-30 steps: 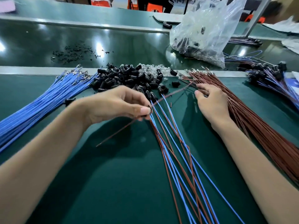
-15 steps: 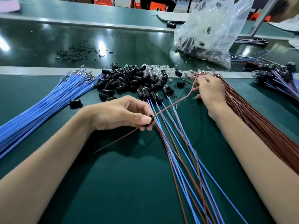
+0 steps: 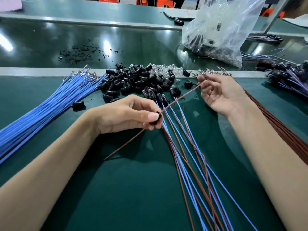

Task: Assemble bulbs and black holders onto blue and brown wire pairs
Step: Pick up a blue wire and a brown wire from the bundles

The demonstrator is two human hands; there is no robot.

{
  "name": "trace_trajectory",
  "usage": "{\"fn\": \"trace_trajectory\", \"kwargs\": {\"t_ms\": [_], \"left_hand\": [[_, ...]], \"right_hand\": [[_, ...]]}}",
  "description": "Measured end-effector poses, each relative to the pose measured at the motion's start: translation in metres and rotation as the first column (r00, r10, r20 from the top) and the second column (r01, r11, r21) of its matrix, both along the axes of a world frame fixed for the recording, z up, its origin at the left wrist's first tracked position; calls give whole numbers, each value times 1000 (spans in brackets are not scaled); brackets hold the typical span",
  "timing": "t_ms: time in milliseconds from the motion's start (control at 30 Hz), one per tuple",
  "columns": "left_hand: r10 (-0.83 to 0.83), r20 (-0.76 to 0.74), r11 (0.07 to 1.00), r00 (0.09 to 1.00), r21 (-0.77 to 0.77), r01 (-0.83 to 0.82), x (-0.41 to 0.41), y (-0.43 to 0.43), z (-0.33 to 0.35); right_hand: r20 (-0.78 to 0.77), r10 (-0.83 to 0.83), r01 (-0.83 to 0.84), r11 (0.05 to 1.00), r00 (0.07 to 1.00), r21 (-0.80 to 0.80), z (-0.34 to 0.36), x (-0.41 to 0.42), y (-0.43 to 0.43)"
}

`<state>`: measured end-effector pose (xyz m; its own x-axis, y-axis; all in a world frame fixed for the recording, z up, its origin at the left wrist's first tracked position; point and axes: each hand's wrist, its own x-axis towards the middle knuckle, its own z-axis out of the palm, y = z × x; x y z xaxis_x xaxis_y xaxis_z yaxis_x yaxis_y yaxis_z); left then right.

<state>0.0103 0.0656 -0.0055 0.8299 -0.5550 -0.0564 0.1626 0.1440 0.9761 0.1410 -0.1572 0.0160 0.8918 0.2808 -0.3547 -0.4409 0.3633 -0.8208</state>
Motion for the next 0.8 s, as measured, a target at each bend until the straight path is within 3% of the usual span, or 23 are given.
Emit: {"fn": "trace_trajectory", "kwargs": {"t_ms": [133, 267, 400, 533, 633, 700, 800], "left_hand": [[201, 20, 979, 979, -20, -201, 6, -4, -4], [308, 56, 951, 950, 20, -309, 9, -10, -8], [318, 87, 942, 944, 86, -325, 7, -14, -7], [317, 105, 939, 942, 104, -328, 6, -15, -8], [327, 118, 933, 938, 117, -340, 6, -17, -8], [332, 115, 930, 936, 124, -345, 6, -18, -7], [299, 141, 930, 944, 177, -321, 5, -18, -5]], "right_hand": [[93, 139, -155, 968, 986, 197, 7, -13, -3], [302, 226, -257, 964, 926, 66, 1, -36, 2], [326, 165, -207, 974, 931, 97, -6, -53, 10], [526, 232, -137, 967, 819, -213, -12, -62, 15], [519, 415, -230, 894, 747, -384, -16, -72, 20], [461, 374, -289, 925, 805, -245, -16, -72, 22], [352, 149, -185, 980, 924, 72, -14, -65, 21]]}}
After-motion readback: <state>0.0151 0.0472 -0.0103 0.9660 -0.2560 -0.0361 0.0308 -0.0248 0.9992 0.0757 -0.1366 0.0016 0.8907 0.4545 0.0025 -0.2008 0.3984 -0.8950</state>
